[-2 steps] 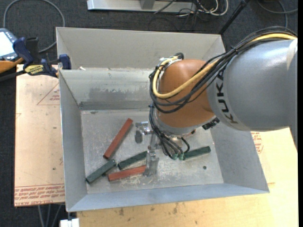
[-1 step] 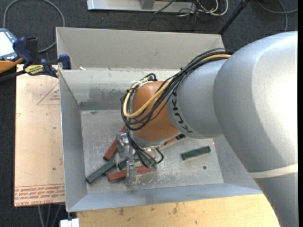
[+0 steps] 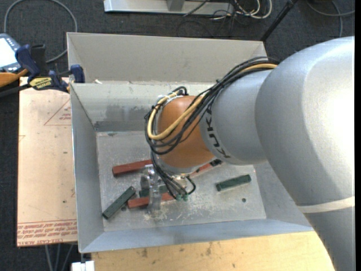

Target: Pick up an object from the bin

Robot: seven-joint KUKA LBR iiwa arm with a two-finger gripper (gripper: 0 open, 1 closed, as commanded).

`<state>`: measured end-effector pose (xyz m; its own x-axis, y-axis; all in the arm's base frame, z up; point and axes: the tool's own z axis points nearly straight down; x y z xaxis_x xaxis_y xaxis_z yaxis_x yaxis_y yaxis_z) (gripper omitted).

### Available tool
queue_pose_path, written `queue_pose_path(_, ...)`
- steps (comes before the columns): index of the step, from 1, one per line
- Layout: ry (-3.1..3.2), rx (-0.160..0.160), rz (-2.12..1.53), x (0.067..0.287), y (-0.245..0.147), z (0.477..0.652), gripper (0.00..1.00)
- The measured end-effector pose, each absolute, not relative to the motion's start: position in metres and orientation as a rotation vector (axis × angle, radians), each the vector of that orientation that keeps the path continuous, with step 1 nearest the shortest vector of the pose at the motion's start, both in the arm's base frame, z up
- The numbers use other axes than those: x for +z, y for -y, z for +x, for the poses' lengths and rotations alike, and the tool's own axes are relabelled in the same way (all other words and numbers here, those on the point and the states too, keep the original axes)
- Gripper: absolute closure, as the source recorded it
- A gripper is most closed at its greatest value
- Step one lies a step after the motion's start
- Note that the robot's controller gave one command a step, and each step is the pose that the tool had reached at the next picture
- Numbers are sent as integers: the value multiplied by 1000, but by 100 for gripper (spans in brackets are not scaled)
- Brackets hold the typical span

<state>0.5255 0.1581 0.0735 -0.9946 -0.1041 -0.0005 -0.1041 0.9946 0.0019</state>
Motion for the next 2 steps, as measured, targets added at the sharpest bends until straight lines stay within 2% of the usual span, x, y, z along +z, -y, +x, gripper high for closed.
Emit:
queue_pose_path(1, -3127, 9, -195, 140, -205, 522, 100)
queue_pose_path(2, -3127, 2, -165, 230, -157, 516, 100)
